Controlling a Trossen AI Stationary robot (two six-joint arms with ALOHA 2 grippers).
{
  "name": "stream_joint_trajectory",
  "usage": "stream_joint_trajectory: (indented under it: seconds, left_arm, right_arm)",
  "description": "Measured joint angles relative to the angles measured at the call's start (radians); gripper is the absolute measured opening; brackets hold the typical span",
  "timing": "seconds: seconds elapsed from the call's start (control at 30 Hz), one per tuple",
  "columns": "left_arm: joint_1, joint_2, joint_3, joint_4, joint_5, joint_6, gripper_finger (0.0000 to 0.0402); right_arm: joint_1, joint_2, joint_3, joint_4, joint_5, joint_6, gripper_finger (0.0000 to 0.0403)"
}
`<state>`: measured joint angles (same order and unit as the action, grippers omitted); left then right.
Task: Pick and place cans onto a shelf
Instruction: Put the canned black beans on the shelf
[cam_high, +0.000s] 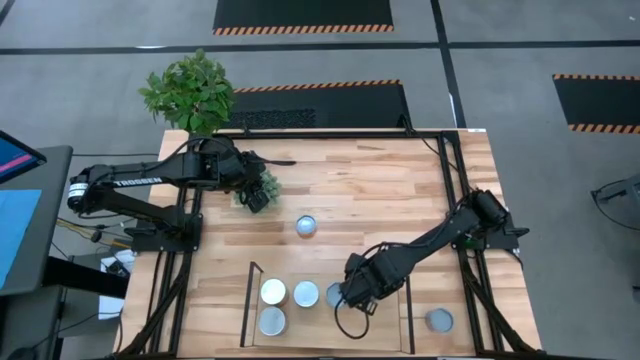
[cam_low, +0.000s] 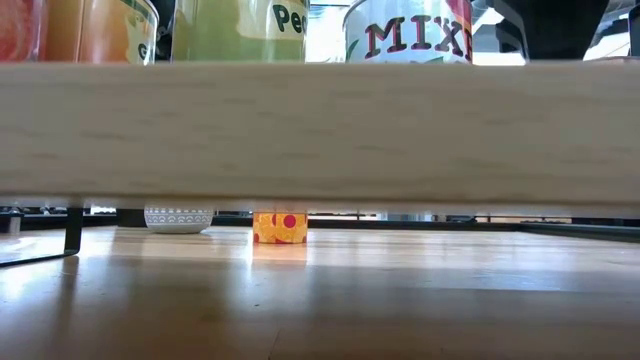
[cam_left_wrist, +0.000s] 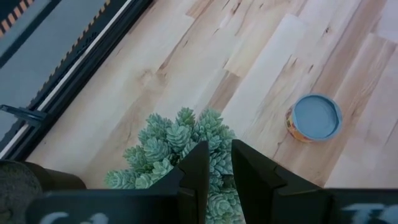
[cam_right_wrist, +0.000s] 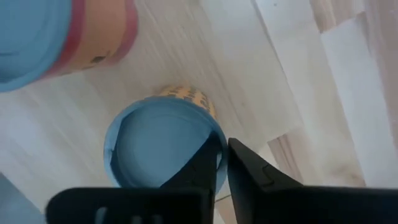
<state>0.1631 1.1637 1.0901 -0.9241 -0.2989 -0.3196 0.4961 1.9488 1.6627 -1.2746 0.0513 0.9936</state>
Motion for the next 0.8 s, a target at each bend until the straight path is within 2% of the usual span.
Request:
stream_joint_trajectory:
  seconds: [0.8]
  left_arm:
    - [0.0, 0.0, 0.0, 0.0, -0.002, 0.005, 0.0059]
  right_arm:
    - [0.0, 0.001, 0.038, -0.049, -0.012, 0.011, 0.0132]
